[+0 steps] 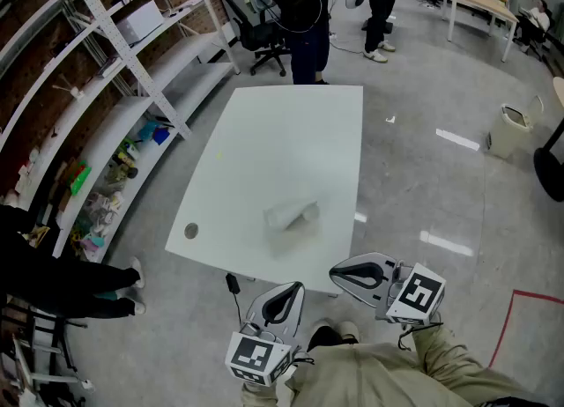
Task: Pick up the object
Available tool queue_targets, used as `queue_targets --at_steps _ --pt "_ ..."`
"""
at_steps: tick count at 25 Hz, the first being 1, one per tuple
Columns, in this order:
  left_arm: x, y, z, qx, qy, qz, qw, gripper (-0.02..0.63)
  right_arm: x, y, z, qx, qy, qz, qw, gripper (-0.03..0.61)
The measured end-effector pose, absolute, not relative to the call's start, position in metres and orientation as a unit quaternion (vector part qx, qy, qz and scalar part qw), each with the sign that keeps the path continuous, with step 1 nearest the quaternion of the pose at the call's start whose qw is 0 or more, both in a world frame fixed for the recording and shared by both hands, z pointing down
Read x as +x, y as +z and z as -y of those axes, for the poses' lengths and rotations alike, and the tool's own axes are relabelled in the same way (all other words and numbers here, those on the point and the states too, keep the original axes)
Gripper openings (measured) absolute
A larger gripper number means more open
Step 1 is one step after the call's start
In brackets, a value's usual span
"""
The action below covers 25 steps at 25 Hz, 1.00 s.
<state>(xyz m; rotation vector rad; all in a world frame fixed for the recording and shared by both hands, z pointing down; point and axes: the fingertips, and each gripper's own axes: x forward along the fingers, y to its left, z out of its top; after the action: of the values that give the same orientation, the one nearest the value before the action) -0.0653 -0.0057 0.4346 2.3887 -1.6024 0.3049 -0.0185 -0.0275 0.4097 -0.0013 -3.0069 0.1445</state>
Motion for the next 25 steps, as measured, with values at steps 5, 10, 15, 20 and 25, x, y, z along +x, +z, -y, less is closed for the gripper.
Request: queue_targets --at_steps 5,10,15,20,25 --pt "-0.079 0.440 0.027 0.820 0.105 0.548 0.124 0.005 -0.035 0.417 0.046 -0.003 0.048 0.996 0.071 0.005" --pt "-0.092 0.442 0.046 0.824 0.107 0.542 0.124 0.005 -0.050 0.419 0.064 0.000 0.053 0.996 0.076 0.005" --pt "-0.114 0.442 0.071 0.827 0.108 0.538 0.122 0.005 -0.072 0.419 0.088 0.008 0.054 0.996 0.076 0.005" --pt "-0.132 0.448 0.091 0.832 0.110 0.528 0.130 0.005 -0.091 0.425 0.106 0.018 0.059 0.995 0.080 0.005" --pt "-0.146 0.461 0.105 0.843 0.121 0.508 0.129 0.005 -0.104 0.433 0.120 0.038 0.066 0.993 0.086 0.005"
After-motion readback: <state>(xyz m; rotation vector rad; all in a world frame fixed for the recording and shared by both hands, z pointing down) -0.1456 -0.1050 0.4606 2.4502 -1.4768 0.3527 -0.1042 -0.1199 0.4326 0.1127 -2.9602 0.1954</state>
